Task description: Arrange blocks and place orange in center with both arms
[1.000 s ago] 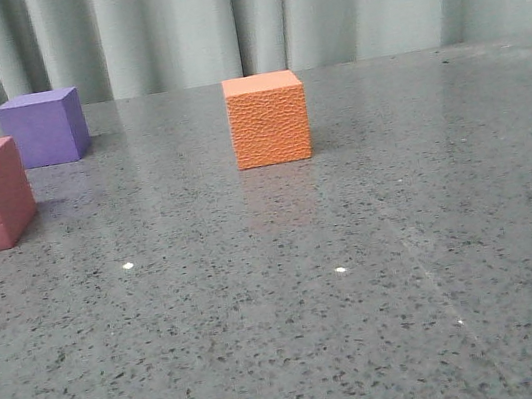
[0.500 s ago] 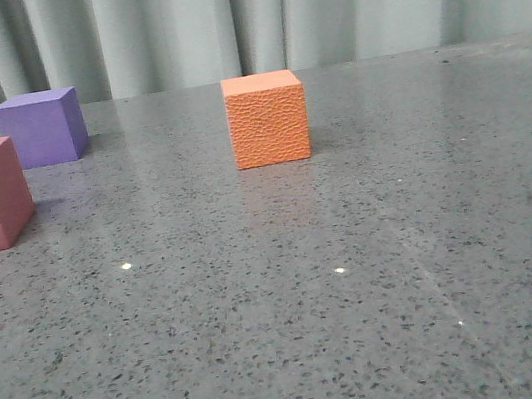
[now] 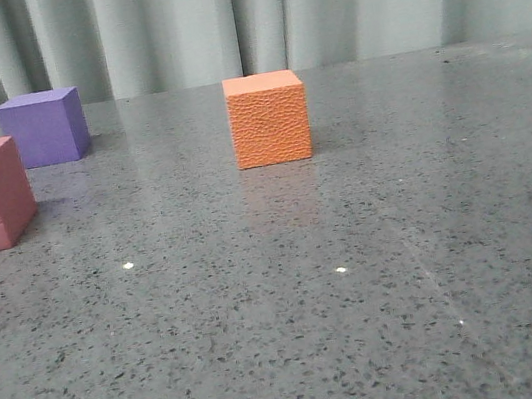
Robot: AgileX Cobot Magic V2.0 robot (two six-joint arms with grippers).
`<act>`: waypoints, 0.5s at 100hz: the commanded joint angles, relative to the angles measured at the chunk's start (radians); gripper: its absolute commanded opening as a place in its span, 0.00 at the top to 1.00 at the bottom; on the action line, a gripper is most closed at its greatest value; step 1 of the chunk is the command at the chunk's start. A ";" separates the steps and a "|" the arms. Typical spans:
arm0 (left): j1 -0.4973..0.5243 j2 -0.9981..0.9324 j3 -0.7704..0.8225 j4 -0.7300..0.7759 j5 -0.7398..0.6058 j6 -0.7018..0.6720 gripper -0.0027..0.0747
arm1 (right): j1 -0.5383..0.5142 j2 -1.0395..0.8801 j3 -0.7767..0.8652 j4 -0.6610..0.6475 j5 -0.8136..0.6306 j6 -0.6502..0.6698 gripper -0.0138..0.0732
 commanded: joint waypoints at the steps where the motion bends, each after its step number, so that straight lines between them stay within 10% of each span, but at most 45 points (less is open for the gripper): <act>1: -0.001 0.092 -0.134 0.008 -0.014 0.000 0.99 | -0.006 -0.020 -0.015 0.000 -0.086 -0.009 0.92; 50: -0.001 0.282 -0.227 0.011 0.033 0.000 0.98 | -0.006 -0.020 -0.015 0.000 -0.086 -0.009 0.92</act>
